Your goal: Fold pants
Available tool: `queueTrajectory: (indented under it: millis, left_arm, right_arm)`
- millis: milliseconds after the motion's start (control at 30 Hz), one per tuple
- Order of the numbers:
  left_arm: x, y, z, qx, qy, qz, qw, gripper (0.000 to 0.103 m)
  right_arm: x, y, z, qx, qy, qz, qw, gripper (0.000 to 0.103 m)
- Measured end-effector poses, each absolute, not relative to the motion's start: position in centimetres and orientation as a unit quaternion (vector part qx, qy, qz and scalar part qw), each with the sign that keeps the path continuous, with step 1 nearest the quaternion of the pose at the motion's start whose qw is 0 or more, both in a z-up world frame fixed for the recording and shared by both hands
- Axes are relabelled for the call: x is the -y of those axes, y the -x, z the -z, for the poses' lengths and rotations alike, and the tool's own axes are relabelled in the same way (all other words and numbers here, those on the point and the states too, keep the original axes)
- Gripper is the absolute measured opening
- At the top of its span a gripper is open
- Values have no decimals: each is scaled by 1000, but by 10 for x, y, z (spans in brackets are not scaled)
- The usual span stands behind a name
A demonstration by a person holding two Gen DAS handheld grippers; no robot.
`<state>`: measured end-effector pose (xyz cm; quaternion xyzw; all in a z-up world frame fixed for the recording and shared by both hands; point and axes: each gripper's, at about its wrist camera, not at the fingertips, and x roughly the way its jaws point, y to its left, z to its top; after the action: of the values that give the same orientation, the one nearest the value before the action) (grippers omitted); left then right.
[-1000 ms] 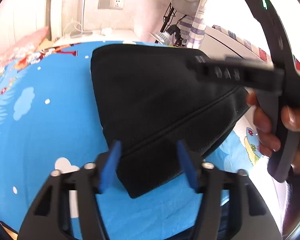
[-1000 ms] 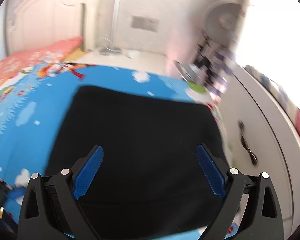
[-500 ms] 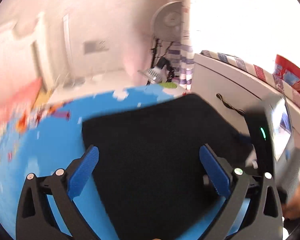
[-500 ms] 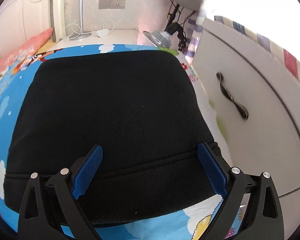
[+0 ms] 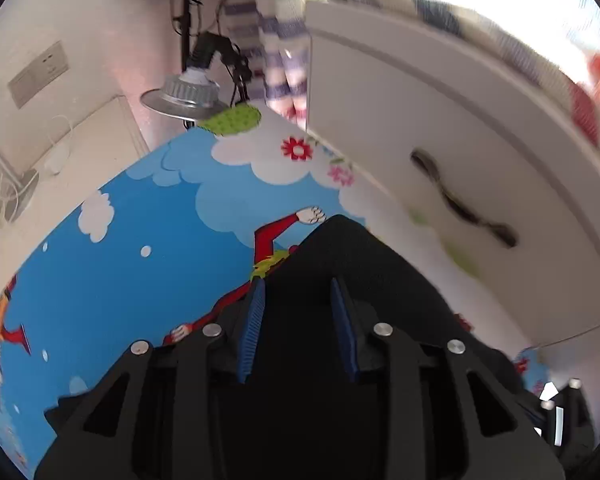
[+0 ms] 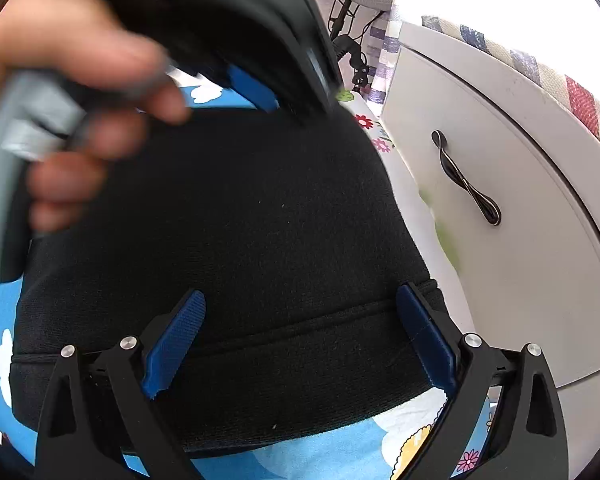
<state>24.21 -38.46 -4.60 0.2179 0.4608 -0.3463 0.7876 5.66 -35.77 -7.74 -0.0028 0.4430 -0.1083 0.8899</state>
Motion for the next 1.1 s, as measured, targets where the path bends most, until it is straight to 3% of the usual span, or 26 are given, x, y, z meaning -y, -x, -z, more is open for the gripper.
queueTrajectory:
  millis: [200,333,433,667,900,1100]
  left_arm:
    - [392,-260,66,-496,-199,322,781,51]
    - [378,-260,62,-493,-158,334,788,51]
    - [352,-252,42,-469,-100,328,814,42]
    - [266,-198,16,-424,-39,269,864,42]
    - [234,-146,43,-437,-73,232,866,42]
    - [227,-123,51,-430,-97,236,866,51]
  right_arm:
    - [366,-58,80,-444,-13,107,889,93]
    - [364,-58,80,-445,-12,109,889,93]
    - [367,-61,81,-444,-12,109,889,93]
    - [365,-59,82,-441,-13,113,890,94]
    - [367,-61,83,-442,-11,116,890,94]
    - [366,-62,83,-440,-10,118,890,94]
